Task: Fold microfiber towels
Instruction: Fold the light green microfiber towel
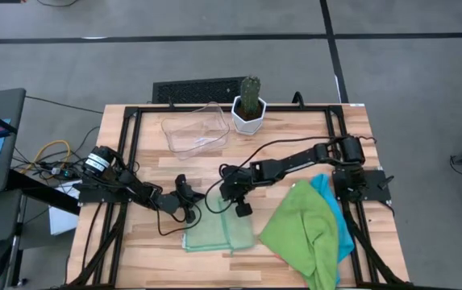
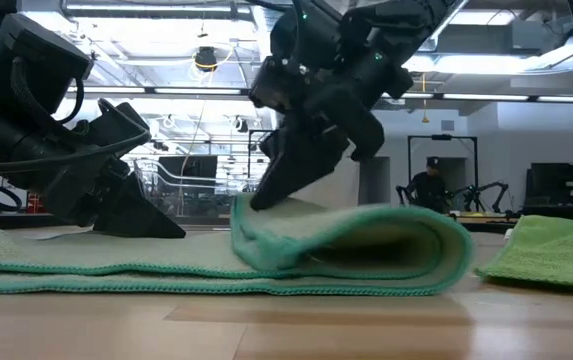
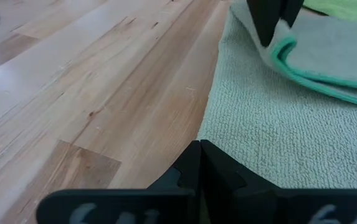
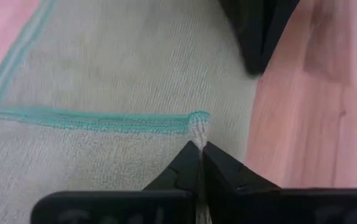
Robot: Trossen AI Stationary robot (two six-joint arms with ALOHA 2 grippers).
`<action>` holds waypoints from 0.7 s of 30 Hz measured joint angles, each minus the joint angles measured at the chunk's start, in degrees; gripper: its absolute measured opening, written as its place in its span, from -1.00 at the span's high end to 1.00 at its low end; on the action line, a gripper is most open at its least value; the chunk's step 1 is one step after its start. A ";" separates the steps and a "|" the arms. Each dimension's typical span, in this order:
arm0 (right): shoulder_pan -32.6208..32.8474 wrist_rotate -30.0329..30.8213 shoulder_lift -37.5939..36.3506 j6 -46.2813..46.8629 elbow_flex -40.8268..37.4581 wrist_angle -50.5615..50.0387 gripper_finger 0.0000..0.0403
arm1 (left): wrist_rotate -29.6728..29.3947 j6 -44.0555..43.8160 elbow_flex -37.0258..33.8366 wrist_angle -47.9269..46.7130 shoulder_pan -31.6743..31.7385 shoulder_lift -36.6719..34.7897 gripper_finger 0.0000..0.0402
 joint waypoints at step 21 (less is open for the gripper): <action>-2.18 1.44 0.79 3.57 -0.13 -3.04 0.52 | -0.38 -0.30 0.00 -0.02 0.00 0.00 1.00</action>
